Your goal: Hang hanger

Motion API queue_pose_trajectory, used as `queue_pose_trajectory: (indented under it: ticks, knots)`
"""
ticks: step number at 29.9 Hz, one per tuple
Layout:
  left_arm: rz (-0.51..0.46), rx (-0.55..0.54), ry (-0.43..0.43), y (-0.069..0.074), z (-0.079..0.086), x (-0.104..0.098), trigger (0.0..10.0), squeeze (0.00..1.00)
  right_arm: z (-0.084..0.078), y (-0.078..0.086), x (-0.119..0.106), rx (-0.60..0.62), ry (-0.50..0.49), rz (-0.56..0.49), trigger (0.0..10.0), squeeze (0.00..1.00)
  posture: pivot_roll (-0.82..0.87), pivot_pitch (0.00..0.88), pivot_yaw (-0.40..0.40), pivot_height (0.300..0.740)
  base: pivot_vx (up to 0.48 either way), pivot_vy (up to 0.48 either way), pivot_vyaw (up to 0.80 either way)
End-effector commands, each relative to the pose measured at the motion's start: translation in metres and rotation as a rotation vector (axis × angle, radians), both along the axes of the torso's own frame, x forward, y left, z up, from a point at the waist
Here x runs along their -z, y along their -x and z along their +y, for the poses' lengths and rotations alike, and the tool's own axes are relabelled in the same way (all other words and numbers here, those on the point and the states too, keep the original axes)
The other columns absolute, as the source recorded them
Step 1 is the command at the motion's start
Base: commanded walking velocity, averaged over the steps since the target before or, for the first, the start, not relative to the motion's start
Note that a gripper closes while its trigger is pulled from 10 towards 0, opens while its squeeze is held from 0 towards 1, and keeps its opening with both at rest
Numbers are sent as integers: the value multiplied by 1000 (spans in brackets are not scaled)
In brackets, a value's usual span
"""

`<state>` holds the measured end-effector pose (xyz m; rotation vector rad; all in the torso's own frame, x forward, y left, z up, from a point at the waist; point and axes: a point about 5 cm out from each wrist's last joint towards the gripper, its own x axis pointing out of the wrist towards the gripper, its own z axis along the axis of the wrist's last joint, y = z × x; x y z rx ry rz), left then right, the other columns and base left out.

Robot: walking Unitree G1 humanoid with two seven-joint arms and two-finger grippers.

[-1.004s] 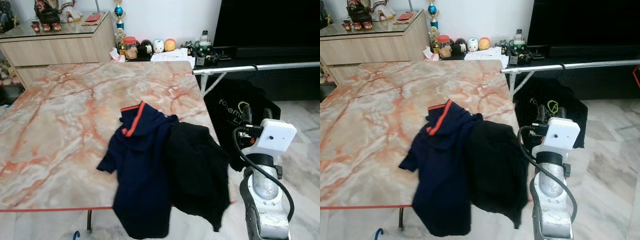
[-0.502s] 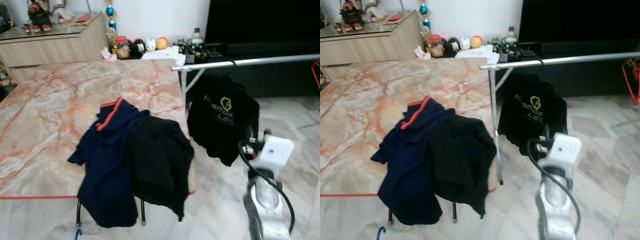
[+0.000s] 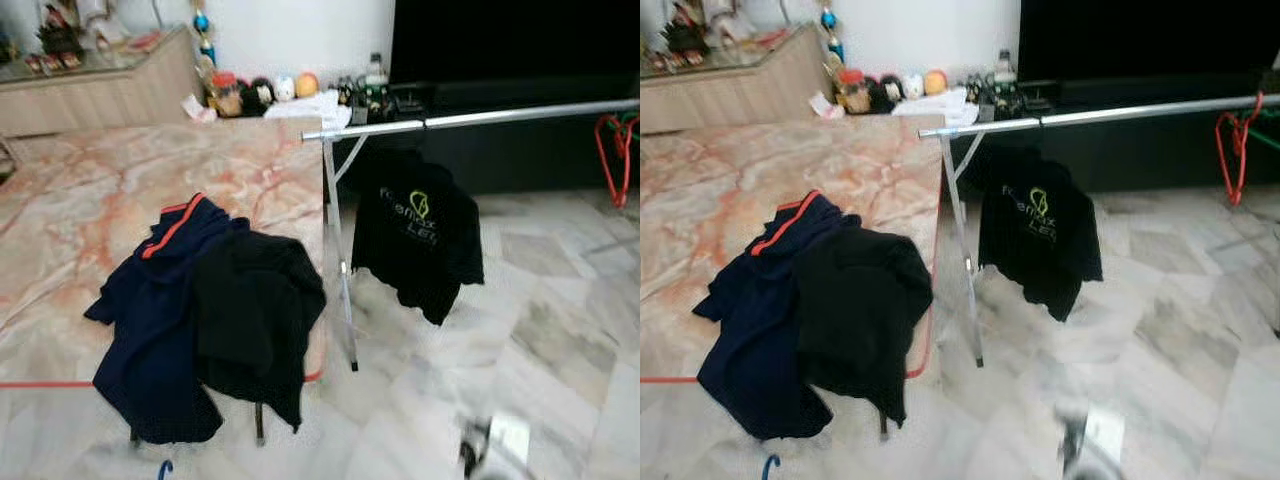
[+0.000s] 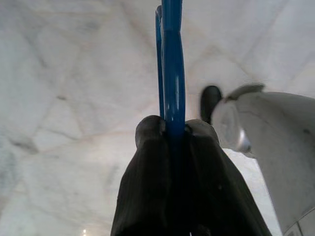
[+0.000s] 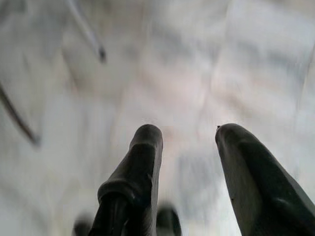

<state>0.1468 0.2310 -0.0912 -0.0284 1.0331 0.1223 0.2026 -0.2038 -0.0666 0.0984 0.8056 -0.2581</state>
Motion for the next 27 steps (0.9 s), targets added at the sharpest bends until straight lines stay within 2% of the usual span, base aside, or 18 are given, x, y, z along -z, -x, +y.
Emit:
queue_pose_trajectory:
  ticks: [1,4,13,17,27]
  knots:
    - [38,-21,-14,11,8,2,10000,0,8,10,8,-27,-8,54,10000,0,19,84,85,740,0,-255,0]
    - [37,-24,-12,12,8,2,10000,0,6,20,14,36,-36,76,10000,0,18,85,82,740,0,-252,0]
    - [43,-14,-11,12,8,3,10000,0,10,25,17,1,-43,74,10000,0,1,80,87,740,0,-253,0]
    - [40,-25,-8,13,7,3,10000,0,9,34,22,-38,-37,109,10000,0,4,73,75,740,0,-252,0]
    - [47,-10,-10,14,7,4,10000,0,9,44,26,-50,-38,144,10000,0,-26,49,93,740,0,-316,0]
